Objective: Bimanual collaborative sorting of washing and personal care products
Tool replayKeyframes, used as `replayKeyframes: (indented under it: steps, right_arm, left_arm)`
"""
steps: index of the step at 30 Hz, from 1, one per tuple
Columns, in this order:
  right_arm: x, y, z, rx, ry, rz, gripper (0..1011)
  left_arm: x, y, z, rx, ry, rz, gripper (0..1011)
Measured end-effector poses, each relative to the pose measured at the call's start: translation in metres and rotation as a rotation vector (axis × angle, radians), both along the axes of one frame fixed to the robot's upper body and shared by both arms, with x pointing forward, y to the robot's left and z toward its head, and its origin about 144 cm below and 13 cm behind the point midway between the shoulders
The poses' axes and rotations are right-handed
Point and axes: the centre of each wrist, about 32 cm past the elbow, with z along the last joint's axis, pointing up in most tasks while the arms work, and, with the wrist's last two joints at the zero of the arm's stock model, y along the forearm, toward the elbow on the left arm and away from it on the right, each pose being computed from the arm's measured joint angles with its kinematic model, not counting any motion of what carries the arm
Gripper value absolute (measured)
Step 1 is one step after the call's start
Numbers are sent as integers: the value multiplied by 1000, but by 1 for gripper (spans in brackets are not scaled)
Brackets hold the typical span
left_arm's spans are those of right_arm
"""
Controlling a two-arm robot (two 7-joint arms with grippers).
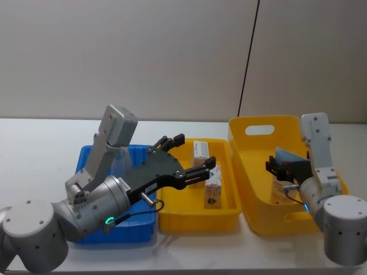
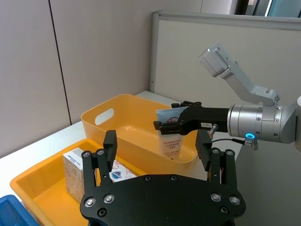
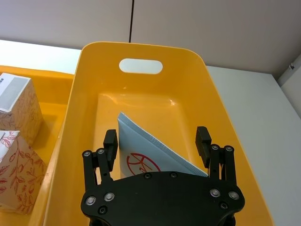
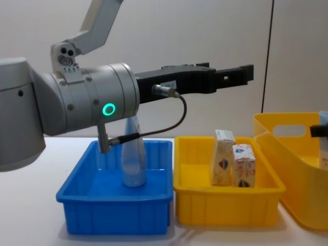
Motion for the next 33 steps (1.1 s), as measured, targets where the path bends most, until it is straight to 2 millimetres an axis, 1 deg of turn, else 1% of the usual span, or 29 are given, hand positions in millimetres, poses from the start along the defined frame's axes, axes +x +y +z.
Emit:
replayKeyframes:
  steps: [6, 16, 24, 33]
  right_arm:
    - [0, 0, 0, 4, -10, 6, 1004]
    - [-2, 2, 7, 47, -95, 60, 1004]
    - [-4, 3, 20, 110, -195, 122, 1004]
    - [-8, 2, 29, 151, -255, 164, 1004]
  left_arm:
    - [0, 0, 0, 0, 0, 0, 1001]
    - [0, 0, 0, 0, 0, 0, 1001]
    - [0, 0, 0, 0, 0, 0, 1001]
    - [0, 0, 0, 0, 0, 0, 1001]
